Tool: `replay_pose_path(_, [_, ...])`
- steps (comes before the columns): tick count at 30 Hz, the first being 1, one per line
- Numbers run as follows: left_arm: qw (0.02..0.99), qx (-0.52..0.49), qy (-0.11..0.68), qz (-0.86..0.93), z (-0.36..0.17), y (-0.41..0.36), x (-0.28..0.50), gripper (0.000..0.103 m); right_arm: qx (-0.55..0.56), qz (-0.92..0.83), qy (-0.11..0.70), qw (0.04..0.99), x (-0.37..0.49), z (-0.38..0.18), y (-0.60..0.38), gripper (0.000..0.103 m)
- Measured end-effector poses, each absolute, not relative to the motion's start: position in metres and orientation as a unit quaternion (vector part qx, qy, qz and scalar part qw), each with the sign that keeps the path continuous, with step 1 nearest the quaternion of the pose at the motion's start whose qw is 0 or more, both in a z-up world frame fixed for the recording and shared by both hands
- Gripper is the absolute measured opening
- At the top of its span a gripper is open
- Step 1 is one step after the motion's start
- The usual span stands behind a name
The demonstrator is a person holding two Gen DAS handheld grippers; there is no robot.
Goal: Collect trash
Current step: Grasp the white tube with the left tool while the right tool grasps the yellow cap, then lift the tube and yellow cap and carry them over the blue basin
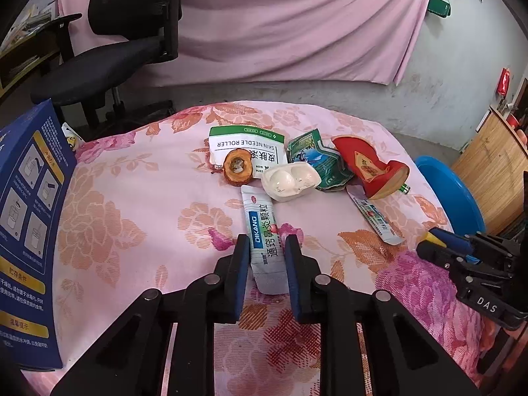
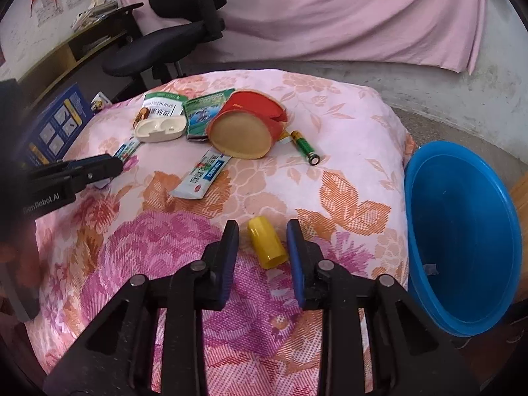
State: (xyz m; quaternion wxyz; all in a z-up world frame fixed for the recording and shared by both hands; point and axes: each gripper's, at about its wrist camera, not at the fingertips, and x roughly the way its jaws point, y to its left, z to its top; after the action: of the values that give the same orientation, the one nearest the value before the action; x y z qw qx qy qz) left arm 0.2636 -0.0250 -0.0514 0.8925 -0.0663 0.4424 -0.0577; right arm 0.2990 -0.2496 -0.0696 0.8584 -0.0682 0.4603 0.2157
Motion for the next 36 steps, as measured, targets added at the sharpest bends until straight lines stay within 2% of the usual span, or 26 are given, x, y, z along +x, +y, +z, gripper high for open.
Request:
replay_pose_path(12, [0.891,-0.056,0.442,-0.086,-0.047,-0.039,0.253,0.015,-0.065,0.229,0.461,0.855,0.294,-0.07,-0.252,0.052])
replay_pose_path(14, [0.89,-0.057,0.443,-0.092,-0.047,-0.042,0.252,0.015,-0.065,0.229,0.461,0.855,0.294,-0.07,-0.252,0.049])
replay_pose_path(15, [0.889,-0.058,0.444,-0.094,-0.046,-0.043,0.251,0.015,-0.065,0.229,0.46,0.855,0.293,-0.07,-0.252,0.041])
replay_pose_path(16, [0.89,-0.058,0.443,-0.095,-0.046,-0.043,0.25,0.015,-0.064,0.229,0.459,0.856,0.293,-0.07,-0.252,0.039])
replay_pose_path(20, [0.897,-0.062,0.428,-0.087,-0.042,-0.042,0.244,0.01,-0.059,0.23,0.447,0.862,0.29,-0.066,-0.254,0.039])
replay_pose_path(21, [0.901,-0.062,0.422,-0.083,-0.039,-0.041,0.242,0.0,-0.057,0.23,0.441,0.866,0.289,-0.064,-0.255,0.039])
replay_pose_path(30, [0.911,-0.057,0.4,-0.08,-0.031,-0.045,0.233,0.0,-0.058,0.233,0.406,0.882,0.28,-0.053,-0.257,0.039])
replay_pose_path(36, [0.929,-0.051,0.355,-0.085,-0.018,-0.046,0.218,0.0,-0.048,0.24,0.368,0.897,0.271,-0.042,-0.262,0.039])
